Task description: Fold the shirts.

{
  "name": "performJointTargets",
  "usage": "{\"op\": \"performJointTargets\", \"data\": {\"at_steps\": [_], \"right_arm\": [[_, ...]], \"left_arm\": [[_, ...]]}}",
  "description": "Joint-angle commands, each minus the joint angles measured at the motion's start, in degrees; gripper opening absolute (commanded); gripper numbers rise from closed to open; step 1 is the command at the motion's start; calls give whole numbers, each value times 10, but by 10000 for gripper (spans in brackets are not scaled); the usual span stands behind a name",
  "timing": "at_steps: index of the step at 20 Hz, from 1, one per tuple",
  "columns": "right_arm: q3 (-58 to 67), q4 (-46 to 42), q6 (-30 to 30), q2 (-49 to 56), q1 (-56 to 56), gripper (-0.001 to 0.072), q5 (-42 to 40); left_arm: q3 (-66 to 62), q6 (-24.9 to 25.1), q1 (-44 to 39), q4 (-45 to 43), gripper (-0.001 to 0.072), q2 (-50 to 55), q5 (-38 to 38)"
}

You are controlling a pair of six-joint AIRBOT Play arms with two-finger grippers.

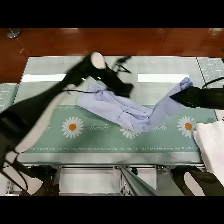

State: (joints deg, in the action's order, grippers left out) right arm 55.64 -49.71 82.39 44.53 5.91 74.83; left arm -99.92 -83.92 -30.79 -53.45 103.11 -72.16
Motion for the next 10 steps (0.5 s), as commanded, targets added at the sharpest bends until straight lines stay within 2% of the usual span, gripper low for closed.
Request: {"op": "performJointTargets", "data": {"at_steps": [1,3,6,8,10], "right_arm": [[27,12,19,56,-101,24,-70],[74,12,28,128,-179,24,-111],[181,12,37,270,-276,24,-140],[268,12,42,373,-322,23,-141],[356,12,47,472,-354,24,-138]], "left_arm": [[69,-16,127,-105,20,-126,-31],[178,4,184,-118,20,-247,10],[406,5,239,-117,20,-469,115],[544,-17,267,-117,21,-607,147],[645,-51,285,-112,20,-721,142]]}}
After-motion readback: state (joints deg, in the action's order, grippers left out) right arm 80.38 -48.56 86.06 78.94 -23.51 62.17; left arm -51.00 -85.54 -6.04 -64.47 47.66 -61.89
